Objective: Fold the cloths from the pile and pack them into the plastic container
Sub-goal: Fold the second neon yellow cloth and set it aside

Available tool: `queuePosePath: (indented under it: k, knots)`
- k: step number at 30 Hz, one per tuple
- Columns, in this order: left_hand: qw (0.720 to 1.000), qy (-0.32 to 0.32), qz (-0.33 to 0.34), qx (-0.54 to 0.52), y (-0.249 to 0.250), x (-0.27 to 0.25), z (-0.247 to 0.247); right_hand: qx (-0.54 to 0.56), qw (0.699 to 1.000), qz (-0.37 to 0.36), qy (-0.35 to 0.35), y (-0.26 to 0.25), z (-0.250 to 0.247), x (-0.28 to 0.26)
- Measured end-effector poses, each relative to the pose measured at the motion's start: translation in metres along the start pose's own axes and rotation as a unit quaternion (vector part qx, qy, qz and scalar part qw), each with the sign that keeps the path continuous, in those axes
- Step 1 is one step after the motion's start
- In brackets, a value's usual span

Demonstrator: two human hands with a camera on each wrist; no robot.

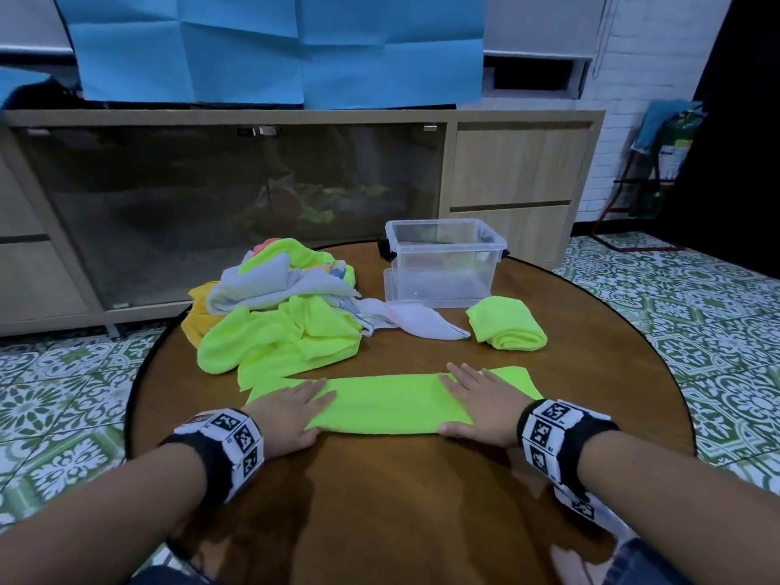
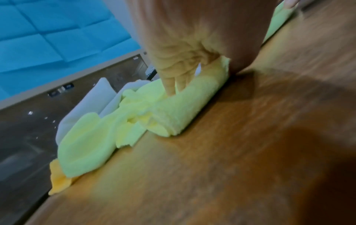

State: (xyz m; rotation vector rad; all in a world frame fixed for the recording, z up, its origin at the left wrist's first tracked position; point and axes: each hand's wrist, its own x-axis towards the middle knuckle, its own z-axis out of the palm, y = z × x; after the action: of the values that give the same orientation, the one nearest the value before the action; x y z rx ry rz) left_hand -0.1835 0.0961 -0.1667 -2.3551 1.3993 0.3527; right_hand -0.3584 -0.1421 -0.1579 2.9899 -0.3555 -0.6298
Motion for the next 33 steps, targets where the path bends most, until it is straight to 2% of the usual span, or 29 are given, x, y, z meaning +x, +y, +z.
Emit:
queuePosePath:
  k: [3,5,8,11,13,14,16,18,19,22,24,26,28,31,33]
  knots:
    - [0.999,0.033,0.001,0.005,-0.005,-0.001,-0.004,-0.017,0.998,-0.049,0.027,-0.015,-0.001,0.0]
    - [0.997,0.065,-0.026,0.011,-0.016,0.001,-0.009,0.003,0.999,-0.035,0.016,-0.019,-0.002,-0.001]
    - [0.99,0.079,-0.12,-0.012,-0.037,0.001,-0.029,-0.011,0.999,0.006,0.029,-0.007,-0.005,-0.004]
    - [0.978,0.095,-0.17,-0.075,-0.055,0.004,-0.053,-0.027,0.995,0.068,0.07,0.016,-0.014,-0.005]
    - [0.957,0.143,-0.2,-0.154,-0.06,0.008,-0.063,0.027,0.986,0.134,0.094,0.035,-0.023,-0.008]
    - [0.938,0.176,-0.219,-0.205,-0.061,0.013,-0.064,0.075,0.977,0.162,0.116,0.047,-0.026,-0.009]
    - [0.873,0.245,-0.257,-0.334,-0.058,0.019,-0.063,0.204,0.941,0.201,0.177,0.071,-0.029,-0.012]
    - [0.797,0.291,-0.278,-0.452,-0.056,0.023,-0.059,0.34,0.879,0.231,0.242,0.091,-0.027,-0.015]
    - [0.77,0.299,-0.277,-0.49,-0.056,0.025,-0.056,0.399,0.844,0.245,0.261,0.098,-0.027,-0.018]
    - [0.746,0.3,-0.27,-0.529,-0.058,0.031,-0.049,0.509,0.765,0.277,0.282,0.11,-0.024,-0.023]
    - [0.73,0.316,-0.271,-0.543,-0.056,0.032,-0.047,0.522,0.751,0.287,0.284,0.111,-0.022,-0.019]
    - [0.726,0.325,-0.279,-0.538,-0.053,0.033,-0.044,0.491,0.771,0.289,0.283,0.107,-0.023,-0.012]
    - [0.734,0.332,-0.286,-0.519,-0.051,0.033,-0.039,0.467,0.787,0.284,0.288,0.102,-0.024,-0.005]
    - [0.791,0.303,-0.292,-0.445,-0.053,0.031,-0.028,0.42,0.811,0.282,0.294,0.097,-0.023,0.004]
    - [0.83,0.263,-0.284,-0.402,-0.057,0.031,-0.018,0.364,0.848,0.284,0.26,0.092,-0.017,0.009]
